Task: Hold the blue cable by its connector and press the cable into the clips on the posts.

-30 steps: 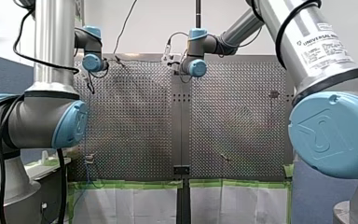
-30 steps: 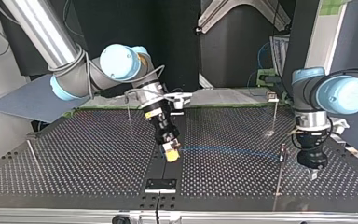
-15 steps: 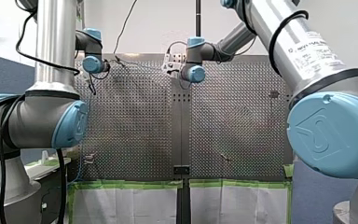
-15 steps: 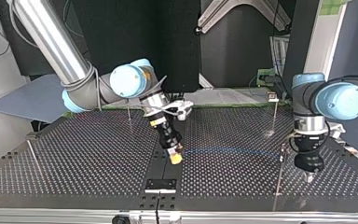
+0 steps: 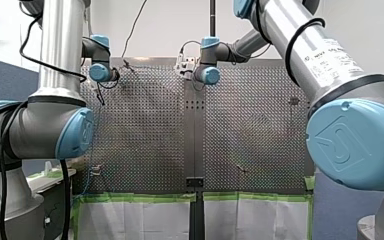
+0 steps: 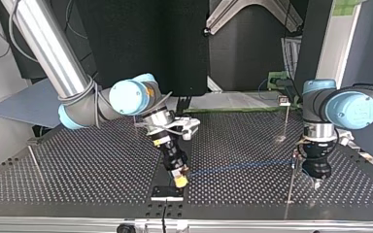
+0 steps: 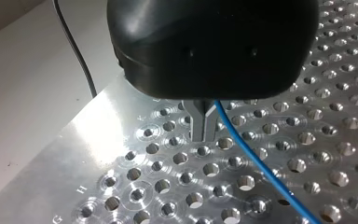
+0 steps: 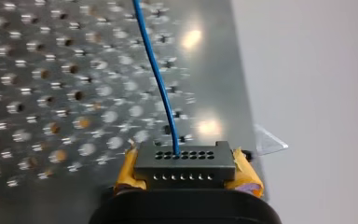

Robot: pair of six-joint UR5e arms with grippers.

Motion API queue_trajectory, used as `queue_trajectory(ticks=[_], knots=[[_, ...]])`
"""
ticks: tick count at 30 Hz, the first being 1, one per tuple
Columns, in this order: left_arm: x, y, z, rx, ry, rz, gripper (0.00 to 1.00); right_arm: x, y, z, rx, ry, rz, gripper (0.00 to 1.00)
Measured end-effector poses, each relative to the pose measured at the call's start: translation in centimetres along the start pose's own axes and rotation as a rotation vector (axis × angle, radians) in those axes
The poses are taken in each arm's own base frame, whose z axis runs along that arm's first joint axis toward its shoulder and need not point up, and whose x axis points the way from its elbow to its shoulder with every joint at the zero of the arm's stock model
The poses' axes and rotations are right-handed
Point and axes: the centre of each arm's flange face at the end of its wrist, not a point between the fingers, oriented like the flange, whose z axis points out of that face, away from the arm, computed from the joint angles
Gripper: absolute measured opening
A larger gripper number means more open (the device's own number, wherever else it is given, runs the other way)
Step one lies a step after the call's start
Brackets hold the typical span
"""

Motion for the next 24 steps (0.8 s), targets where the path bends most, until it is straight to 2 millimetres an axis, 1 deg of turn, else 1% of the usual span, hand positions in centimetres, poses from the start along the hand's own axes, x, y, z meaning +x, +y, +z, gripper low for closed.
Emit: queue_trajectory(ticks=[2,3,4,5,6,7,8,10,11,12,13,14,15,16,20,24], knots=[[0.0,0.0,0.0,0.000,-0.001,0.002,0.00,0.5,0.1,0.2,0.002,0.009,-0.002,0.00],[0.0,0.0,0.0,0.001,-0.001,0.004,0.04,0.6,0.1,0.3,0.003,0.011,-0.002,0.00],[0.0,0.0,0.0,0.000,-0.001,0.006,0.15,0.6,0.1,0.3,0.004,0.013,-0.003,0.00],[0.0,-0.1,0.0,0.000,-0.001,0.009,0.15,0.7,0.1,0.3,0.004,0.014,-0.003,0.00],[0.1,-0.1,0.0,-0.003,0.001,0.014,0.31,0.7,0.1,0.4,0.004,0.014,-0.003,0.00],[0.1,-0.1,-0.1,-0.007,0.002,0.018,0.43,0.7,0.1,0.4,0.004,0.014,-0.003,0.00],[0.2,-0.1,-0.2,-0.013,0.004,0.024,0.43,0.7,0.2,0.4,0.004,0.014,-0.003,0.00],[0.2,0.0,-0.3,-0.032,0.010,0.039,0.54,0.7,0.2,0.4,0.004,0.013,-0.003,0.00],[0.3,0.0,-0.4,-0.041,0.013,0.045,0.54,0.7,0.3,0.4,0.003,0.013,-0.003,0.00],[0.3,0.1,-0.5,-0.052,0.017,0.054,0.61,0.7,0.3,0.4,0.003,0.013,-0.003,0.00],[0.3,0.1,-0.6,-0.060,0.019,0.060,0.72,0.7,0.3,0.4,0.003,0.012,-0.003,0.00],[0.3,0.2,-0.6,-0.067,0.021,0.066,0.72,0.7,0.3,0.4,0.003,0.011,-0.003,0.00],[0.3,0.2,-0.7,-0.079,0.023,0.076,0.93,0.7,0.3,0.4,0.003,0.011,-0.003,0.00],[0.3,0.3,-0.8,-0.087,0.023,0.083,1.00,0.7,0.3,0.3,0.002,0.009,-0.003,0.00],[-0.2,0.2,-1.3,-0.117,0.025,0.116,1.00,0.6,0.4,0.3,0.000,0.003,-0.003,0.00],[-1.4,-0.6,-2.3,-0.144,0.021,0.153,1.00,0.5,0.5,0.2,-0.002,-0.004,-0.003,0.00]])
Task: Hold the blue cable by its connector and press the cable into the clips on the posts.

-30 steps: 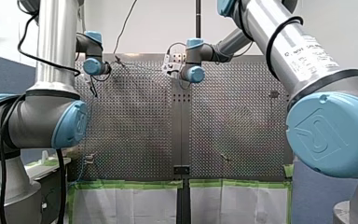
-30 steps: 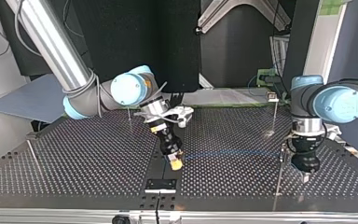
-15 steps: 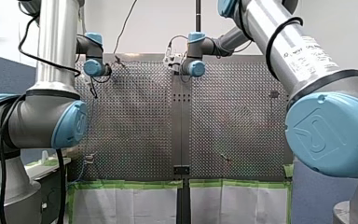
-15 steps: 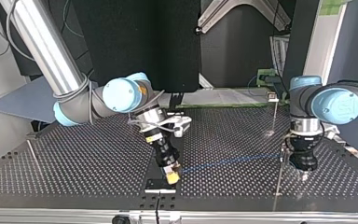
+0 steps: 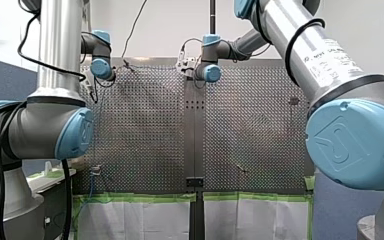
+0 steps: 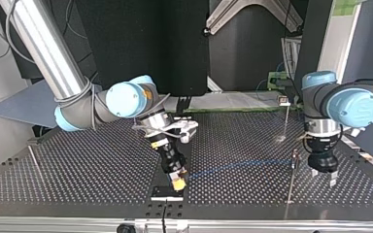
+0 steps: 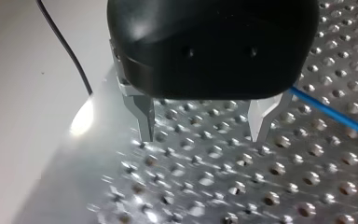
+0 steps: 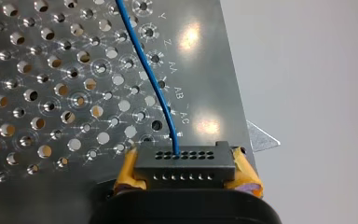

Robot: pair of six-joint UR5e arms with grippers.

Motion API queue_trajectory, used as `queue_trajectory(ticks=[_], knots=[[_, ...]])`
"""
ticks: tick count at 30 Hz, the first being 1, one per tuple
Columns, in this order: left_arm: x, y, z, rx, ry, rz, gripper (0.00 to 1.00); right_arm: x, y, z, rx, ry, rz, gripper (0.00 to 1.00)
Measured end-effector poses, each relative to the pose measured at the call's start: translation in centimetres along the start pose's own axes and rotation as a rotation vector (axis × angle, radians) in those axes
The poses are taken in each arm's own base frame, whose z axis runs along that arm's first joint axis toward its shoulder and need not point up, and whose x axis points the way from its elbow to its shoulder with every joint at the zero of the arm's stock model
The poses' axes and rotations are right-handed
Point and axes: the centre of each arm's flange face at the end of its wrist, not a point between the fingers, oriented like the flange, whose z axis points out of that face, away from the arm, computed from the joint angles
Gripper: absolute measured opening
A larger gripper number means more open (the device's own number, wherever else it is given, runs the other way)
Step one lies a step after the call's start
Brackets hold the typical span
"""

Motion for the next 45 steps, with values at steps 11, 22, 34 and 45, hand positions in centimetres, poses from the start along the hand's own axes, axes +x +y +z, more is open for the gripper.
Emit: queue_trajectory(ticks=[11,22,34,45], knots=[[-1.0,-1.1,-4.2,0.029,0.074,0.037,1.00,0.0,0.0,0.0,0.001,-0.003,0.000,0.00],[-0.3,-1.5,-9.8,0.070,0.198,0.039,1.00,-0.1,0.0,-0.1,0.000,-0.010,0.001,0.00],[-1.7,-2.2,-14.4,0.088,0.232,0.062,1.00,-0.2,0.1,-0.1,-0.002,-0.013,0.001,0.00],[-3.3,-3.6,-15.6,0.167,0.192,0.151,1.00,-0.2,0.2,-0.2,-0.004,-0.019,0.001,0.00]])
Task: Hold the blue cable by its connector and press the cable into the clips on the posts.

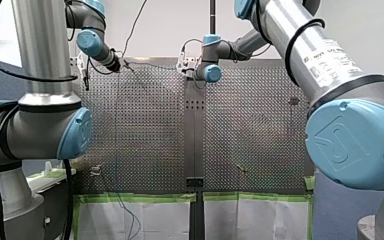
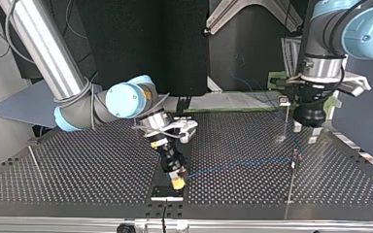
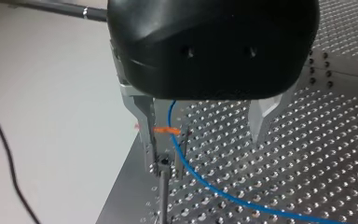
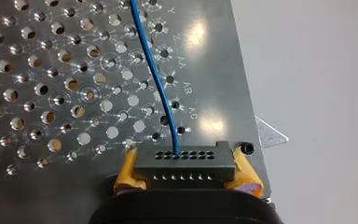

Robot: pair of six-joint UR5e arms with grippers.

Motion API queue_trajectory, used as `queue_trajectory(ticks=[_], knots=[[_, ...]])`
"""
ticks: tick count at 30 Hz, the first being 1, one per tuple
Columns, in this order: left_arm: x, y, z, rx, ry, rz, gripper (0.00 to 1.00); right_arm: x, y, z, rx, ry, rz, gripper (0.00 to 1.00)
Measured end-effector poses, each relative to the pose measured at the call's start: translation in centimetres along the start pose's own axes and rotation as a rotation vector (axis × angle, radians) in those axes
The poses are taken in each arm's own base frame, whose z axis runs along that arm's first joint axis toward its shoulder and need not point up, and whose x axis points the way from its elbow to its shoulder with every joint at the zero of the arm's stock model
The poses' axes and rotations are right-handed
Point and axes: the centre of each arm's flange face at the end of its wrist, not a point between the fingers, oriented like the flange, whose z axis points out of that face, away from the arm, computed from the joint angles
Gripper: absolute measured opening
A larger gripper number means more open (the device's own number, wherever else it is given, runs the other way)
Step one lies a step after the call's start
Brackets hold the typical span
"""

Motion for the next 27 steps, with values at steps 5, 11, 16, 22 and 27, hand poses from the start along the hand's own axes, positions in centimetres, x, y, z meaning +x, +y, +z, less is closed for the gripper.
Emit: queue_trajectory(ticks=[5,11,16,22,27], knots=[[0.1,-0.4,0.0,0.013,0.002,0.046,1.00,-0.2,0.0,-0.1,-0.003,-0.010,-0.001,0.00],[0.1,-0.7,-0.1,0.020,-0.001,0.099,1.00,-0.3,0.0,-0.2,-0.003,-0.016,-0.001,0.00],[-0.3,-1.2,-0.1,0.031,-0.012,0.144,1.00,-0.4,0.0,-0.2,-0.003,-0.019,-0.001,0.00],[-0.7,-1.6,0.0,0.042,-0.037,0.200,1.00,-0.6,0.1,-0.2,-0.005,-0.021,-0.001,0.00],[-1.1,-2.0,0.0,0.047,-0.046,0.243,1.00,-0.7,0.1,-0.2,-0.006,-0.022,-0.001,0.00]])
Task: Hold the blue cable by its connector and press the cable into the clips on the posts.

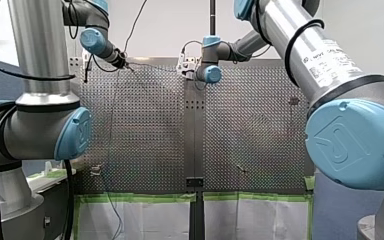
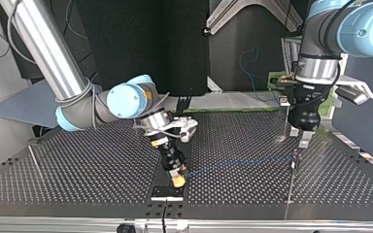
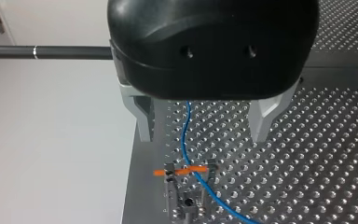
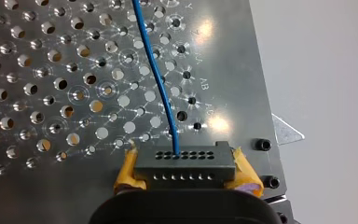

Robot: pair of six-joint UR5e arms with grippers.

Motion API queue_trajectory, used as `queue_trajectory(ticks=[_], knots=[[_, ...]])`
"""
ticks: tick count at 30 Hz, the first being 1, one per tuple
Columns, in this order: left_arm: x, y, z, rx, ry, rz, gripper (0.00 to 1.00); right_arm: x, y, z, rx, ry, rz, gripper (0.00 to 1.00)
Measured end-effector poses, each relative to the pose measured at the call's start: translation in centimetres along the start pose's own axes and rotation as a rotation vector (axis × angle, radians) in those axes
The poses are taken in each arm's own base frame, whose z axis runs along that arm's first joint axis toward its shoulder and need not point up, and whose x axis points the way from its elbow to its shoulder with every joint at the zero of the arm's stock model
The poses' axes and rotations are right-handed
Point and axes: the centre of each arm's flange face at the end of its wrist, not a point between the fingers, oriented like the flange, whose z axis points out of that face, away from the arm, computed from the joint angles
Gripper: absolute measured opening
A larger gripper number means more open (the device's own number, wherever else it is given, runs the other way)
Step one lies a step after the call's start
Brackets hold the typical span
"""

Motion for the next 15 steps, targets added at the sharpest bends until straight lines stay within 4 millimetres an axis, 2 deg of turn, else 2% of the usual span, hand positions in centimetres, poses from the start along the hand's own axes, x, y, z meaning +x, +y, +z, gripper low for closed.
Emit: queue_trajectory(ticks=[15], knots=[[-0.24,-0.51,-0.07,0.009,0.005,0.016,1.00,-0.42,0.11,0.04,-0.001,-0.004,0.000,0.00]])
